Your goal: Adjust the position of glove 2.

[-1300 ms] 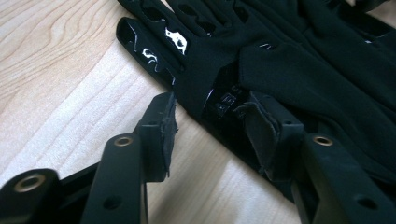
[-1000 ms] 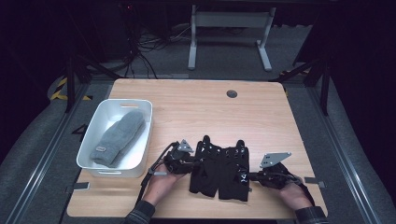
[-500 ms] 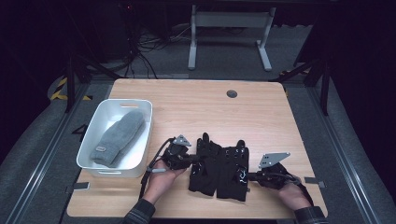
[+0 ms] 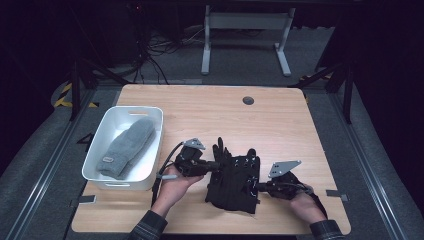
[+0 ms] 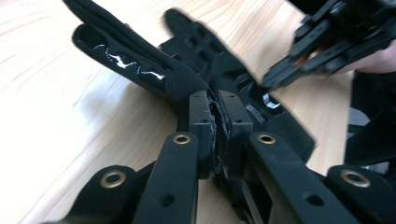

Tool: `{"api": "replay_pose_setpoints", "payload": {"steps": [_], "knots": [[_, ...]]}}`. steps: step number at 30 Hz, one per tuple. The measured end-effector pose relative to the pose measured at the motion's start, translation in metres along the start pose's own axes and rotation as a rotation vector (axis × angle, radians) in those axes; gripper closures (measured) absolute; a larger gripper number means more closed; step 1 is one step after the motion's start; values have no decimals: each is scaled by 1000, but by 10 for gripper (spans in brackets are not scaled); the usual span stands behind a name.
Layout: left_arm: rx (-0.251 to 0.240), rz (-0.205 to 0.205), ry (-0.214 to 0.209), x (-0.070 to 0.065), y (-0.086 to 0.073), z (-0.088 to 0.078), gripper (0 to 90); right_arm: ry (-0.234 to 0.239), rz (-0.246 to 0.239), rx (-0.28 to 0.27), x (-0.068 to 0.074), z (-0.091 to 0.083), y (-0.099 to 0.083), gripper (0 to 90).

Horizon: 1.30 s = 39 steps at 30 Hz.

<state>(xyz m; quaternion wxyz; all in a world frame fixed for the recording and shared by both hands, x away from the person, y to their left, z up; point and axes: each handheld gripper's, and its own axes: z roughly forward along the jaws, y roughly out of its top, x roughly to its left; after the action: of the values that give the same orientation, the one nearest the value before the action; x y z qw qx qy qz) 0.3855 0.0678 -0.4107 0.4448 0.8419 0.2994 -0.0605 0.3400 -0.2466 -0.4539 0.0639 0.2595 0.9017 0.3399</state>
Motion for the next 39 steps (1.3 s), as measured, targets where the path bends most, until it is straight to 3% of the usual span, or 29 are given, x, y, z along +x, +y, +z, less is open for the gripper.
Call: {"api": "replay_pose_setpoints", "payload": {"steps": [8, 17, 24, 31, 35, 39], "knots": [[-11, 13, -26, -6, 5, 9, 855, 9, -7, -4, 1, 10, 11, 900], [10, 16, -26, -6, 6, 20, 852, 36, -37, -8, 10, 29, 29, 900], [11, 44, -40, -9, 5, 30, 783, 41, -50, -8, 13, 33, 34, 900], [-9, 56, -44, -14, 6, 27, 758, -11, -16, -37, 0, 15, 25, 900], [7, 66, -57, -19, 5, 28, 840, -60, 19, -52, -12, 3, 16, 897], [42, 79, -74, -27, -1, 38, 886, -124, 65, -63, -22, -3, 9, 704]]}}
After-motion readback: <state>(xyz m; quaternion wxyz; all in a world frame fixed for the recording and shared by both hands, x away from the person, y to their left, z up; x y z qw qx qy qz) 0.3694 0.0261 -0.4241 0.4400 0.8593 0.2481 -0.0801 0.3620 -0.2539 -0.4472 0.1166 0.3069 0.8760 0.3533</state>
